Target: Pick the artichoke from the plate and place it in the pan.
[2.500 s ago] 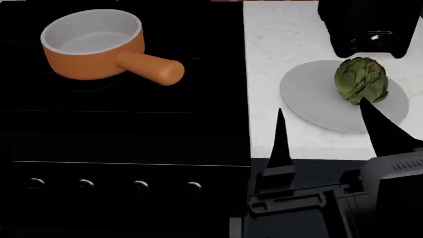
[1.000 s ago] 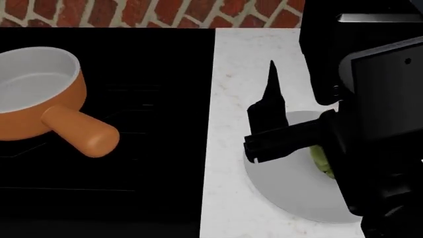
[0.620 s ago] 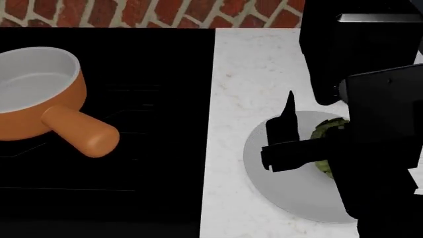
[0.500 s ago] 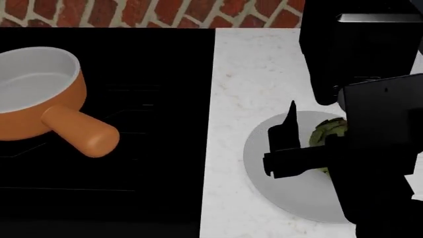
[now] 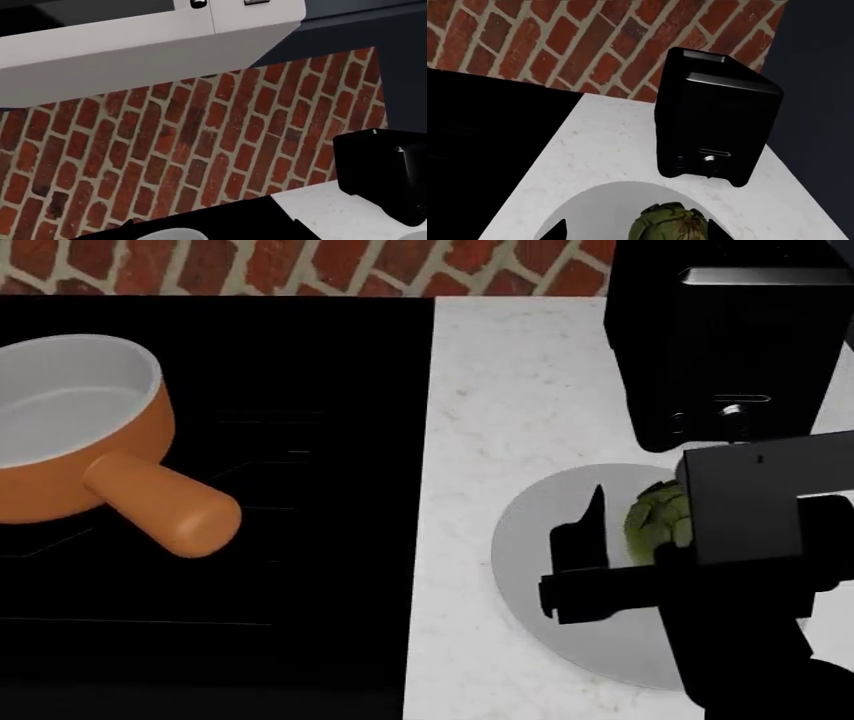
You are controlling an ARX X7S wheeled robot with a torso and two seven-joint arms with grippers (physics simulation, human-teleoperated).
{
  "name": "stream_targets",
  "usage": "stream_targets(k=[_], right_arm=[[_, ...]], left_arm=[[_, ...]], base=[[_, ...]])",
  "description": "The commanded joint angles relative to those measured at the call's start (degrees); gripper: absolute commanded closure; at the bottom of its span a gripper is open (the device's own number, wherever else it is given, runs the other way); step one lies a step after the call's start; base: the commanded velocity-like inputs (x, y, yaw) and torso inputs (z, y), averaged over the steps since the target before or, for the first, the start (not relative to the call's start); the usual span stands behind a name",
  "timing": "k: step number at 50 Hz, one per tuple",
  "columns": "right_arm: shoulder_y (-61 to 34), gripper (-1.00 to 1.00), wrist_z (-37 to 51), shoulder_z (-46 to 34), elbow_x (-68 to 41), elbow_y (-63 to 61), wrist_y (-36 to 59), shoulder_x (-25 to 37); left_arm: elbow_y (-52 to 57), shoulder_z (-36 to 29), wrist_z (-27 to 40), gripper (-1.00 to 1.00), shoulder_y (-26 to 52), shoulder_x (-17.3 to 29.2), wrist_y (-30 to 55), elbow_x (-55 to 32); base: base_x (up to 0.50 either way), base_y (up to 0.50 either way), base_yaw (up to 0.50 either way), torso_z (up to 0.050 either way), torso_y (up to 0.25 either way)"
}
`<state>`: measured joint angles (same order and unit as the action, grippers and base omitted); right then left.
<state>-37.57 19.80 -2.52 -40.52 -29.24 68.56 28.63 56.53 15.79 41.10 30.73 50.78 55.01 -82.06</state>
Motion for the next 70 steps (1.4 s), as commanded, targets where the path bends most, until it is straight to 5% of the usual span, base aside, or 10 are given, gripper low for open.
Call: stream_targets(k=[1, 70], right_arm=[[0.74, -1.00, -0.41, -0.91, 2.04, 4.01, -2.89, 0.13], [-4.15, -1.00, -3.70, -11.77, 15.06, 34.53, -19.45, -2.86]], left_arm=[[0.15, -0.05, 0.71, -1.00, 0.02, 0.56, -0.38, -1.30], [0.22, -0.08, 2.04, -1.00, -0.55, 2.82, -2.41, -5.41]], base=[[0.00, 0.00, 0.00, 0.000, 0.000], [0.00, 0.00, 0.00, 0.000, 0.000]])
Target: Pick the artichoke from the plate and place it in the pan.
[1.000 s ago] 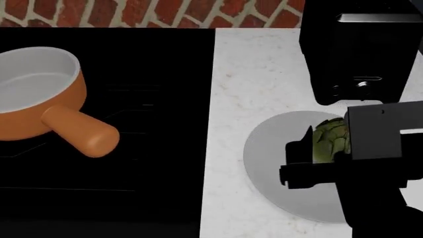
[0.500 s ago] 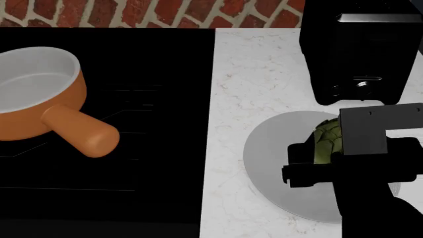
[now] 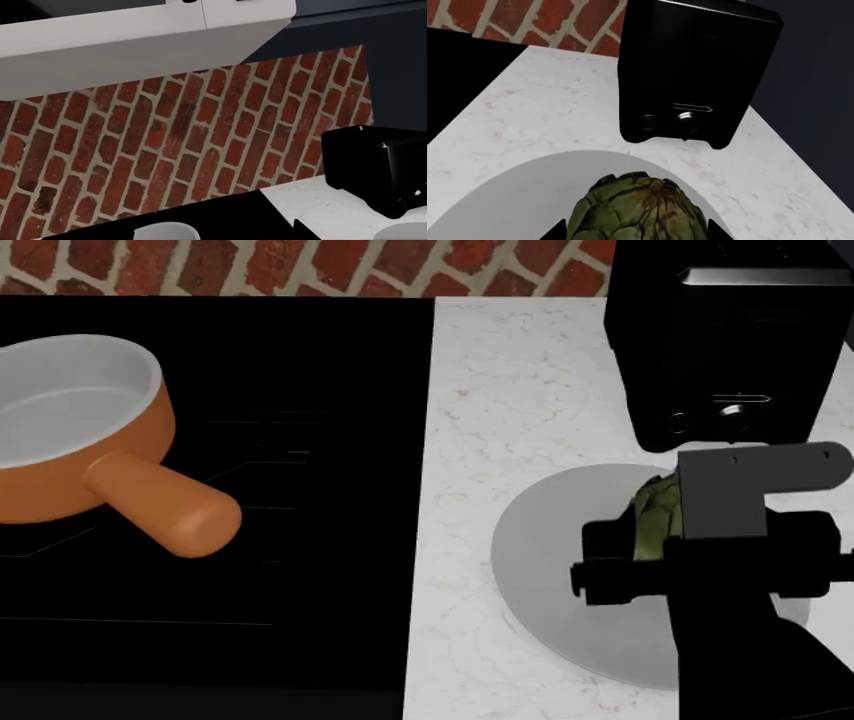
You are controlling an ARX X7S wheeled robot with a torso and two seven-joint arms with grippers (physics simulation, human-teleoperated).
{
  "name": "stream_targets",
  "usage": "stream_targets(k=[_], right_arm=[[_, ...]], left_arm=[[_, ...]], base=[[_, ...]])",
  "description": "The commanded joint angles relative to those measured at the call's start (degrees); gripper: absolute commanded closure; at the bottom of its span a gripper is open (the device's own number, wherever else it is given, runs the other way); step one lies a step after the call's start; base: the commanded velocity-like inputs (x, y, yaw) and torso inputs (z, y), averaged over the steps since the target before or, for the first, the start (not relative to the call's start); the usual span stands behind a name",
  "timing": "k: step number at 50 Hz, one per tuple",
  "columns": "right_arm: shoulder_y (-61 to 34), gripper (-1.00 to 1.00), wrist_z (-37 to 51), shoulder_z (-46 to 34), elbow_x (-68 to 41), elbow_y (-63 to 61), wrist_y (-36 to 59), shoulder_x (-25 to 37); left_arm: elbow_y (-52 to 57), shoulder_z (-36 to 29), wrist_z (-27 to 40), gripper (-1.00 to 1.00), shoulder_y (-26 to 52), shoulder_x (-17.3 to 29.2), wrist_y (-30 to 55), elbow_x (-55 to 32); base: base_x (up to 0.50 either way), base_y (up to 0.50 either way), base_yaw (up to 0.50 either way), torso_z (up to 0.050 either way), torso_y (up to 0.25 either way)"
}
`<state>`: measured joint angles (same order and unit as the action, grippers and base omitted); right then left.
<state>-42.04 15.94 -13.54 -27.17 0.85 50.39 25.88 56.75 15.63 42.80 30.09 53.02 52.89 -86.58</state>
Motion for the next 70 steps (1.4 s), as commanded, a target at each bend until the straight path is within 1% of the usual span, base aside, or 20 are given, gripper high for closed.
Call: stream_targets(k=[1, 4, 5, 15, 18, 20, 22, 24, 28, 32, 35, 41, 45, 48, 55, 70], right_arm=[[0.33, -1.00, 0.16, -0.77, 1.67, 4.40, -1.21, -0.13], [0.50, -1.00, -0.01, -0.83, 1.54, 4.31, -1.28, -0.13], [0.64, 1.00, -0.03, -0.78, 1.33, 3.88, -1.07, -0.09], [1.43, 1.00, 0.01, 0.25, -0.27, 0.54, 0.29, 0.47], [1.69, 1.00, 0.53, 2.40, -2.30, -4.79, 1.66, 1.21], [1.26, 1.00, 0.72, 4.03, -4.82, -12.03, 4.03, 2.45], [-1.09, 1.00, 1.53, 6.93, -8.43, -19.83, 7.79, 3.61], [-3.63, 1.00, 1.11, 7.30, -10.14, -27.61, 9.56, 6.00], [-7.62, 1.00, 1.63, 11.48, -15.96, -34.03, 14.58, 6.71], [-9.88, 1.00, 1.76, 13.17, -18.45, -35.67, 16.45, 6.80], [-10.27, 1.00, 1.56, 13.17, -18.27, -35.21, 15.92, 6.79], [-9.55, 1.00, 0.09, 11.41, -16.61, -35.16, 12.88, 7.06], [-9.24, 1.00, 0.80, 11.01, -16.15, -35.80, 12.74, 6.98], [-9.32, 1.00, 1.12, 11.26, -16.94, -36.34, 13.55, 6.83], [-10.41, 1.00, 2.03, 11.96, -18.78, -37.43, 15.85, 6.85], [-10.01, 1.00, 1.41, 11.64, -19.14, -37.29, 15.53, 7.71]], left_arm=[[0.02, 0.03, 0.45, -1.00, 0.14, 0.63, -0.31, -1.05], [-0.03, -0.19, 0.58, -1.00, 0.37, 0.66, -0.33, -1.11], [-0.07, -0.25, 0.62, -1.00, 0.42, 0.63, -0.34, -1.07], [-0.19, -0.89, 0.97, -1.00, 0.95, 0.67, -0.36, -1.15], [0.00, -1.05, 0.90, -1.00, 0.71, 0.28, -0.35, -0.52], [0.21, -1.24, 0.73, -1.00, 0.37, -0.33, -0.32, 0.47], [0.26, -1.68, 0.44, -1.00, 0.25, -0.92, -0.21, 1.48], [0.43, -2.52, -0.23, -1.00, -0.43, -2.27, -0.05, 3.46], [-0.04, -4.21, -1.24, -1.00, 0.21, -4.22, 0.00, 6.40], [-0.99, -5.99, -2.90, -1.00, 0.72, -6.15, -0.08, 10.69], [-2.01, -7.79, -4.25, -1.00, 2.82, -6.99, 0.03, 13.16], [-2.83, -8.96, -7.22, -1.00, 0.67, -8.74, -1.79, 19.34], [-3.28, -9.10, -8.59, -1.00, -0.83, -9.18, -2.92, 21.59], [-3.09, -8.61, -8.76, -1.00, -1.89, -9.20, -3.50, 21.89], [-1.75, -6.73, -7.34, -1.00, -3.11, -8.38, -3.89, 19.22], [-1.15, -7.14, -5.67, -1.00, -3.31, -8.73, -4.16, 18.15]], base=[[0.00, 0.00, 0.00, 0.000, 0.000], [0.00, 0.00, 0.00, 0.000, 0.000], [0.00, 0.00, 0.00, 0.000, 0.000], [0.00, 0.00, 0.00, 0.000, 0.000], [0.00, 0.00, 0.00, 0.000, 0.000], [0.00, 0.00, 0.00, 0.000, 0.000], [0.00, 0.00, 0.00, 0.000, 0.000], [0.00, 0.00, 0.00, 0.000, 0.000], [0.00, 0.00, 0.00, 0.000, 0.000], [0.00, 0.00, 0.00, 0.000, 0.000], [0.00, 0.00, 0.00, 0.000, 0.000], [0.00, 0.00, 0.00, 0.000, 0.000], [0.00, 0.50, 0.00, 0.000, 0.000], [0.00, 0.50, 0.00, 0.000, 0.000], [0.00, 0.50, 0.00, 0.000, 0.000], [0.00, 0.50, 0.00, 0.000, 0.001]])
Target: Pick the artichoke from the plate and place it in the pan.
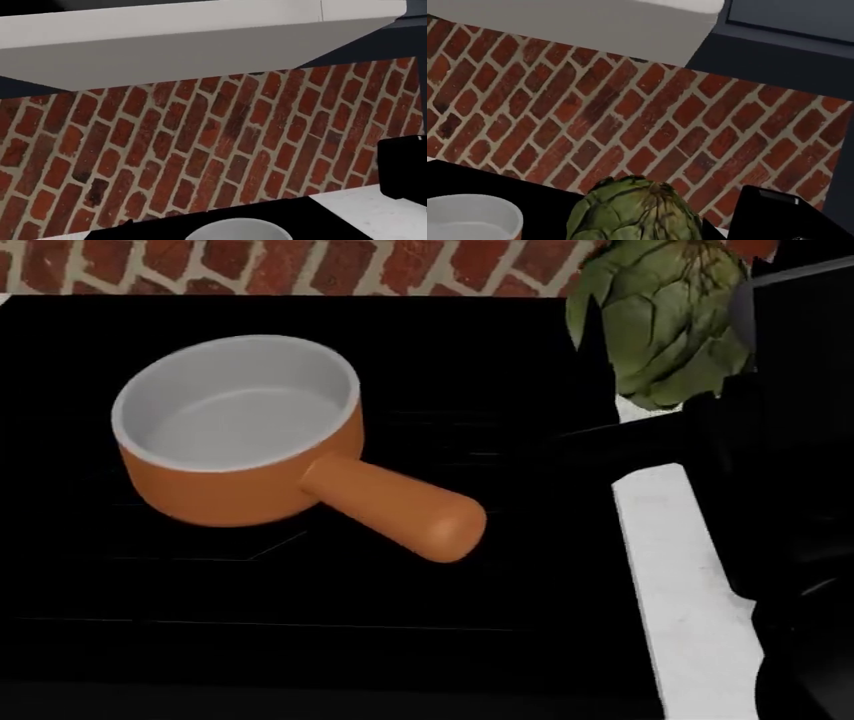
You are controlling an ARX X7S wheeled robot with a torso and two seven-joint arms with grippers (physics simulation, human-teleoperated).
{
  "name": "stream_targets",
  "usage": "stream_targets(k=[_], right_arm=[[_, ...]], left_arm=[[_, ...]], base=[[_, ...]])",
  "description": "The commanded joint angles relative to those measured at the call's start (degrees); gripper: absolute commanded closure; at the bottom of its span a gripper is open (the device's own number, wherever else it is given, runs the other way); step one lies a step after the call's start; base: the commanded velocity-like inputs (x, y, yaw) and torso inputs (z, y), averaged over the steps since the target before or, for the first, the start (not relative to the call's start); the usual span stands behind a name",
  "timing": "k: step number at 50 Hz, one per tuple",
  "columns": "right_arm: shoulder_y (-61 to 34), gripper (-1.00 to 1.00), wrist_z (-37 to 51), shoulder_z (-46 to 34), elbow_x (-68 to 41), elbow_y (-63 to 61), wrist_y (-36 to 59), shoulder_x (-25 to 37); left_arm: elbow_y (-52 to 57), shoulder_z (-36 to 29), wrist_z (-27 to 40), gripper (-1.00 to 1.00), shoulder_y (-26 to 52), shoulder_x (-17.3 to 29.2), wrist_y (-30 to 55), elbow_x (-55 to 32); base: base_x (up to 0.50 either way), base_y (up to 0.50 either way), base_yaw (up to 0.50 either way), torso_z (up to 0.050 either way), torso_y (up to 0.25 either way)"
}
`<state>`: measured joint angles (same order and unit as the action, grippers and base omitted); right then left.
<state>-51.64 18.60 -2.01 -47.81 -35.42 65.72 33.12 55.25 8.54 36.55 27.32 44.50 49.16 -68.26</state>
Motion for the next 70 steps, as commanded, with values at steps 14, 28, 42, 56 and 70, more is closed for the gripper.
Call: stream_targets(k=[14, 28, 42, 56, 70], right_arm=[[-1.11, 1.00, -1.59, -1.55, 1.80, -0.43, 0.02, 0.61], [-2.18, 1.00, -1.90, -2.48, 1.90, -0.99, 0.12, 1.76], [-1.77, 1.00, -1.82, -2.56, 1.47, -1.11, -0.01, 1.98], [-2.57, 1.00, -3.52, -4.28, 1.45, -1.25, -1.26, 2.23], [-6.02, 1.00, -11.09, -18.47, 7.56, 2.75, -7.91, -1.51]], left_arm=[[-0.19, -0.82, 0.47, -1.00, -0.04, -0.37, -0.91, 0.05], [0.16, -1.01, 0.70, -1.00, -1.22, -0.80, -1.83, 1.01], [0.43, -1.17, 1.26, -1.00, -2.08, -0.75, -2.35, 0.88], [0.23, -1.97, 2.00, -1.00, -0.79, -0.54, -2.34, 0.21], [0.29, -1.39, 1.46, -1.00, -3.22, -0.44, -3.62, 1.65]], base=[[0.00, 0.50, 0.00, 0.000, 0.000], [0.14, 0.14, 0.00, 0.000, 0.001], [0.50, 0.00, 0.00, 0.000, 0.002], [0.36, 0.00, 0.00, 0.000, 0.002], [0.00, 0.00, 0.00, 0.001, 0.001]])
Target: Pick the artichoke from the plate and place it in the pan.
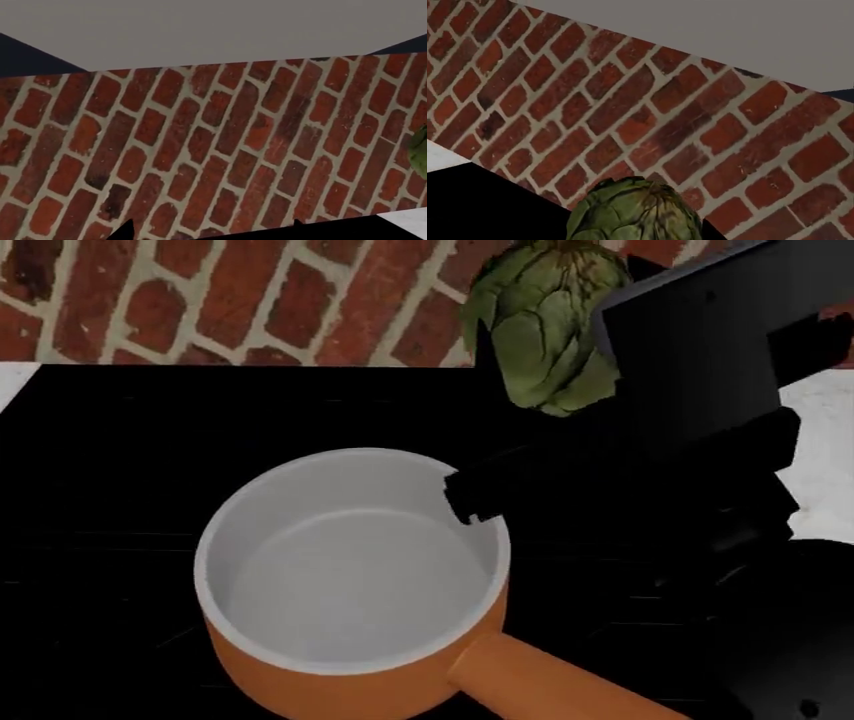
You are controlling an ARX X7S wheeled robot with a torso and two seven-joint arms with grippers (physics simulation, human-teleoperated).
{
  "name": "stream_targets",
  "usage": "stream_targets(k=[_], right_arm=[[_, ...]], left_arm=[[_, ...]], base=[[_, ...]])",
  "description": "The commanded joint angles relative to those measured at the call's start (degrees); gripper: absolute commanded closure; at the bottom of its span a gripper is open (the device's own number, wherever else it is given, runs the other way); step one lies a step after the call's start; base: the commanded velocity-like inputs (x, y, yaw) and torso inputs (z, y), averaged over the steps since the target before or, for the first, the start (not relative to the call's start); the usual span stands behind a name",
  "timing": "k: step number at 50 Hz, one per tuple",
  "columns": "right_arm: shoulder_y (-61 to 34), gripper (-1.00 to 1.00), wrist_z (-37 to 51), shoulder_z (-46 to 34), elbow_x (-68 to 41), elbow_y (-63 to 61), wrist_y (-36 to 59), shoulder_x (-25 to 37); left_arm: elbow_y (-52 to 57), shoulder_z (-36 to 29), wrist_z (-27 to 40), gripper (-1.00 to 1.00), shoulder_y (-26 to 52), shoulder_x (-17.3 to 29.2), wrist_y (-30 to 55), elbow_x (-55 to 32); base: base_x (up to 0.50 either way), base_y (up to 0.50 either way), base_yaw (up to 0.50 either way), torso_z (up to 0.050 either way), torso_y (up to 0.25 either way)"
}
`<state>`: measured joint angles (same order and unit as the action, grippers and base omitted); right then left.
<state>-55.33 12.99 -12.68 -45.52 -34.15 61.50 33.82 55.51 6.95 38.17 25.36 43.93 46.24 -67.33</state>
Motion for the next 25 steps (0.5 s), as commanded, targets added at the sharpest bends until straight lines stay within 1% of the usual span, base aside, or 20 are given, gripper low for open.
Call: stream_targets(k=[1, 12, 25], right_arm=[[-2.37, 1.00, -5.87, -8.67, 5.66, 1.72, -4.11, -2.52], [-1.17, 1.00, -8.28, -15.37, 6.05, -0.97, -4.95, -4.53], [-0.80, 1.00, -10.26, -18.16, 4.13, -4.03, -4.89, -5.54]], left_arm=[[0.00, 0.21, -0.23, -1.00, -1.40, 0.14, -0.79, 0.85], [0.48, 1.14, 0.49, -1.00, -2.47, 1.13, -1.16, -0.12], [0.44, 1.24, 0.72, -1.00, -2.73, 1.52, -1.68, -0.56]], base=[[0.00, 0.00, 0.00, 0.000, 0.000], [0.00, 0.00, 0.00, 0.000, 0.001], [0.00, 0.00, 0.00, 0.000, 0.000]])
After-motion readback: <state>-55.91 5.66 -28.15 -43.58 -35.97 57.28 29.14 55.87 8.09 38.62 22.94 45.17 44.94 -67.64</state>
